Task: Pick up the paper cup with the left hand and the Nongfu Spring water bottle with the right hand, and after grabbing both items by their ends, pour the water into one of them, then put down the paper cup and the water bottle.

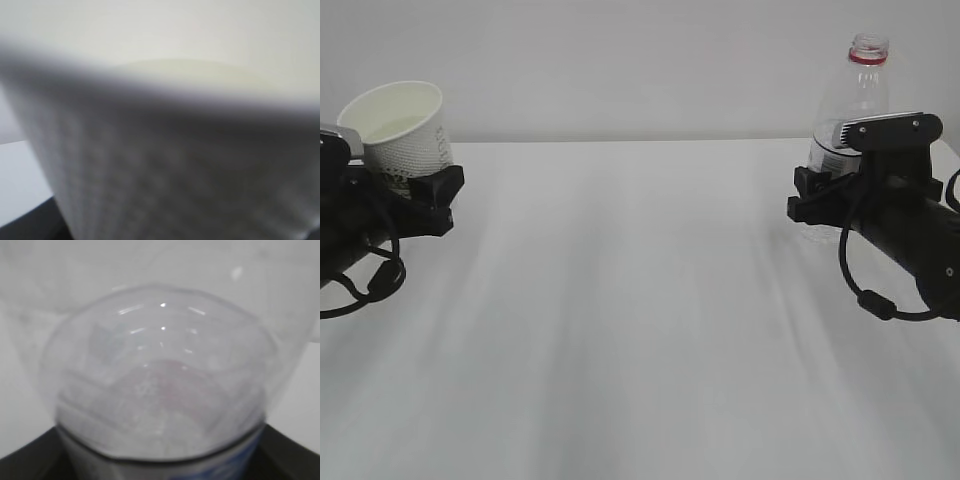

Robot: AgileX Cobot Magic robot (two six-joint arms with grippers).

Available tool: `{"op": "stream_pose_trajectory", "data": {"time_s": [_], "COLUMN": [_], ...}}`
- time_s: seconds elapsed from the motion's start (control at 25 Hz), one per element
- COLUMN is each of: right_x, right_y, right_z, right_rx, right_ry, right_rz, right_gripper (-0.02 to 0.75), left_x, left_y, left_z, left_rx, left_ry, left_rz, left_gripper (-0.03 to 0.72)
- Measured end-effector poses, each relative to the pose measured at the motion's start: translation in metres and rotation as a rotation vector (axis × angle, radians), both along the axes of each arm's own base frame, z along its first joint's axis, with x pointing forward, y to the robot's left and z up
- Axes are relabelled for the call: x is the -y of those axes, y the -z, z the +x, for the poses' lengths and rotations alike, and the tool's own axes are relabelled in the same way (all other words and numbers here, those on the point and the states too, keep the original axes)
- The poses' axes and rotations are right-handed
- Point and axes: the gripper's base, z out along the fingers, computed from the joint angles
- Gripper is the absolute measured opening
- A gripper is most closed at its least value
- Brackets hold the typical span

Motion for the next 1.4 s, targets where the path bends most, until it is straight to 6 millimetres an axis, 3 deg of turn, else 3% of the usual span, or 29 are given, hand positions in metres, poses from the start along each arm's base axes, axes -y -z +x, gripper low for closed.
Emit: {"op": "stream_pose_trajectory", "data": {"time_s": [0.68, 1.4], "right_x": [0.0, 0.0], "right_y": [0.0, 0.0], "right_z": [0.0, 0.0], "right_rx": [0.0, 0.0], "right_ry": [0.0, 0.001], "right_rz": [0.0, 0.001], "right_gripper": [0.519, 0.519], "left_x": [-0.033, -0.037], "left_y": [0.0, 0.01], "left_z": [0.005, 0.006], "left_rx": [0.0, -0.035], "left_ry": [-0.108, -0.148], "left_rz": [-0.003, -0.014], "left_gripper": [0.474, 0.473]}}
